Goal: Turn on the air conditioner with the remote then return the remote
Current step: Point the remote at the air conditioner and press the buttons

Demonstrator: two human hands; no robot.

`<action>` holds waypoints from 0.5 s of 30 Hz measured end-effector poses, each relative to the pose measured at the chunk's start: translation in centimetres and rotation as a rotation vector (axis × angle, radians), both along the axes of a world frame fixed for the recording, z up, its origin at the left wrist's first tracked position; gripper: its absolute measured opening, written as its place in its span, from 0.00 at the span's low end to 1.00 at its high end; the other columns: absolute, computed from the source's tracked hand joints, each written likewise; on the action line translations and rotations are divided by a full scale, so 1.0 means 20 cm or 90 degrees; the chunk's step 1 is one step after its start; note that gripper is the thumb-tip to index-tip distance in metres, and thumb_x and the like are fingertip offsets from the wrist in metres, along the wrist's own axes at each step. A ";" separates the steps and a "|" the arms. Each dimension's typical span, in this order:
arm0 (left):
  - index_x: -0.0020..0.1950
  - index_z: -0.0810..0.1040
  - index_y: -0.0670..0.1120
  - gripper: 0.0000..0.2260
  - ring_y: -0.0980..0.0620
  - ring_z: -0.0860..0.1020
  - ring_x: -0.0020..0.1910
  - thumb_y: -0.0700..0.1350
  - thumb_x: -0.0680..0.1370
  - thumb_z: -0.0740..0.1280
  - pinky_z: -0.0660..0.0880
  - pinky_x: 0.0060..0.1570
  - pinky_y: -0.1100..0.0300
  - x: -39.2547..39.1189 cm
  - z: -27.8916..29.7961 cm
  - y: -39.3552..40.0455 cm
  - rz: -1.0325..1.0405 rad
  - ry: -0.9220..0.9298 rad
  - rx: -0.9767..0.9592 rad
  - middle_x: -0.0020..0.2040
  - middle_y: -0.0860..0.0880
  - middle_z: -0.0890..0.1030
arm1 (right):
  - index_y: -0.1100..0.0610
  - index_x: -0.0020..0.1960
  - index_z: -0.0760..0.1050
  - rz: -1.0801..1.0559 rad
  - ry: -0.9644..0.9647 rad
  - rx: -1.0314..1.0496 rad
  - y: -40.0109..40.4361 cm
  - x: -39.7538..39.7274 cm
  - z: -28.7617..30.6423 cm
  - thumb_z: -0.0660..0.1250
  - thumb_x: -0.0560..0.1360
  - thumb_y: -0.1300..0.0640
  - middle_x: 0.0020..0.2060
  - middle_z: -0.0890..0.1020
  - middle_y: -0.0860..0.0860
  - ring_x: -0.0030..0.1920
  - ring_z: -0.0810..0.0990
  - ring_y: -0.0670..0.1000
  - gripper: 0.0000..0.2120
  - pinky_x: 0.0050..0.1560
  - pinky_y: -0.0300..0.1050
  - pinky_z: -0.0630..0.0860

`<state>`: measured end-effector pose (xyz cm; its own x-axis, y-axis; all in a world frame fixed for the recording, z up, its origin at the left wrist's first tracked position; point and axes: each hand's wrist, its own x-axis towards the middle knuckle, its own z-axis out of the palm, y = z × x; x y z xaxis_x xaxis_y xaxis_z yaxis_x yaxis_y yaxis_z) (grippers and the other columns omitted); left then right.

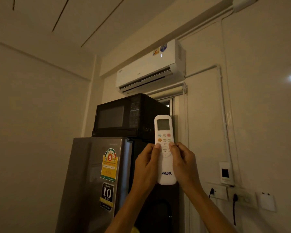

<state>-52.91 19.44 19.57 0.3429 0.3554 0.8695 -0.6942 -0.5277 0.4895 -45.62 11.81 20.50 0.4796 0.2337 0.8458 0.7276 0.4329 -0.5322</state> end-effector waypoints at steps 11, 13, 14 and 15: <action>0.44 0.72 0.47 0.07 0.58 0.81 0.36 0.47 0.77 0.57 0.78 0.32 0.67 0.01 0.02 -0.02 0.010 0.013 0.003 0.41 0.50 0.80 | 0.50 0.45 0.73 0.019 0.019 0.028 -0.03 -0.02 0.05 0.59 0.75 0.53 0.37 0.79 0.45 0.29 0.81 0.38 0.04 0.26 0.30 0.76; 0.45 0.72 0.46 0.08 0.57 0.82 0.37 0.49 0.76 0.57 0.79 0.33 0.66 0.01 0.02 -0.02 0.008 0.012 0.010 0.42 0.50 0.80 | 0.52 0.47 0.73 0.010 0.017 0.023 -0.03 -0.01 0.05 0.60 0.75 0.53 0.38 0.80 0.45 0.30 0.81 0.38 0.06 0.26 0.30 0.76; 0.45 0.72 0.46 0.08 0.56 0.82 0.37 0.49 0.76 0.57 0.79 0.34 0.66 0.01 0.02 -0.03 0.008 0.012 0.014 0.42 0.49 0.80 | 0.53 0.47 0.74 0.004 0.015 0.021 -0.04 -0.01 0.05 0.60 0.75 0.52 0.38 0.79 0.44 0.30 0.81 0.37 0.06 0.26 0.29 0.75; 0.45 0.72 0.47 0.07 0.56 0.82 0.37 0.49 0.76 0.57 0.79 0.34 0.66 0.01 0.02 -0.03 0.008 0.012 0.017 0.42 0.49 0.80 | 0.53 0.47 0.74 -0.001 0.011 0.020 -0.04 0.00 0.05 0.60 0.75 0.53 0.38 0.79 0.43 0.30 0.81 0.36 0.06 0.26 0.29 0.75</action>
<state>-52.61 18.89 19.92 0.3558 0.3364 0.8719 -0.6781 -0.5490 0.4886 -45.70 11.08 21.56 0.4950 0.2067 0.8440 0.7188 0.4482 -0.5314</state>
